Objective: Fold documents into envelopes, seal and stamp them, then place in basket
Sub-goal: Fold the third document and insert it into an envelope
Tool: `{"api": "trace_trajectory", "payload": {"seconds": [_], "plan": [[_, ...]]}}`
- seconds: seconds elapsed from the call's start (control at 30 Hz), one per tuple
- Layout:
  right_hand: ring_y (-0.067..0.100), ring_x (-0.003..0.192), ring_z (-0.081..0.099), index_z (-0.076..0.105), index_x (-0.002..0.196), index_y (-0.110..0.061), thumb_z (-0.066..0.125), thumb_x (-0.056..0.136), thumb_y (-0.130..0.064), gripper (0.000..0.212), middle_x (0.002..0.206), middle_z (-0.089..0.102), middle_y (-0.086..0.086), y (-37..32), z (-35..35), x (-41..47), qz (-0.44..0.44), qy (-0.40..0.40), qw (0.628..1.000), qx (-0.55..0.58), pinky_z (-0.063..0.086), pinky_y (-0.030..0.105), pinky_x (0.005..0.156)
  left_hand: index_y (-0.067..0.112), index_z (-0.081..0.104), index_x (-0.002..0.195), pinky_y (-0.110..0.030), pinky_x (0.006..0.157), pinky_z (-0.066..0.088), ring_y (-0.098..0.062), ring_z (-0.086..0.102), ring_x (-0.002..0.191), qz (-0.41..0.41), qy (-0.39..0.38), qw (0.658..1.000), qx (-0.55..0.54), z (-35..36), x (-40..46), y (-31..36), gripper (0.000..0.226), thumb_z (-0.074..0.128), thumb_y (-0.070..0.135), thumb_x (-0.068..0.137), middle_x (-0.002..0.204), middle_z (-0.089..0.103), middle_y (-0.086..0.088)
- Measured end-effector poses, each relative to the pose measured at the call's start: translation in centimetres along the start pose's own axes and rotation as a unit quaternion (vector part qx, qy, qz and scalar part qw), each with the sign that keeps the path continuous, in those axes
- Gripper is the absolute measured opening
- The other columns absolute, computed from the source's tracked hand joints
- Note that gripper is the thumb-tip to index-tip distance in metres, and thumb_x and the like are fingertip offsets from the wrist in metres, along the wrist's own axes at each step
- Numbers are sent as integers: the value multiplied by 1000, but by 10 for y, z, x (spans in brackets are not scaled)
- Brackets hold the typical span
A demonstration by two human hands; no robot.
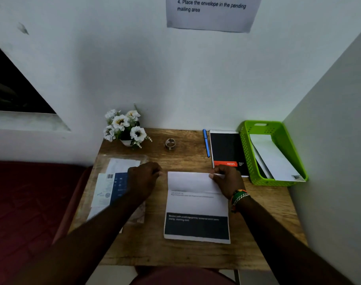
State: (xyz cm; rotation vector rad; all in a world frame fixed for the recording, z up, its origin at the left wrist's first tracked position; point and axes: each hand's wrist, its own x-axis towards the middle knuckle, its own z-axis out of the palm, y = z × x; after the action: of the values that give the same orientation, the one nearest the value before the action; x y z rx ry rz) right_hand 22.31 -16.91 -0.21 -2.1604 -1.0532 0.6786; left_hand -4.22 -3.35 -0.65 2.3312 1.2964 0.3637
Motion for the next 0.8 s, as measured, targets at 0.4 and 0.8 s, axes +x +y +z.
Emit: {"api": "trace_trajectory", "payload": {"seconds": [0.4,0.8], "plan": [[10,81,64,71,76,-23,81,79,-21,10,79,70,-10,-16,-1,0,-73,19,996,55,51,29,75,22,73,91,-29,78,48,-13,64,88,83,57,993,-55,-1,5,34,5,74,24,87,94,72,5],[16,97,62,70,84,-27,77,75,-14,17,101,72,-6,17,24,-32,-183,-3,978,-104,52,40,86,22,69,103,-25,84,50,-13,64,97,71,-8,997,-33,19,-29,9,15,71,21,88,105,69,4]]}}
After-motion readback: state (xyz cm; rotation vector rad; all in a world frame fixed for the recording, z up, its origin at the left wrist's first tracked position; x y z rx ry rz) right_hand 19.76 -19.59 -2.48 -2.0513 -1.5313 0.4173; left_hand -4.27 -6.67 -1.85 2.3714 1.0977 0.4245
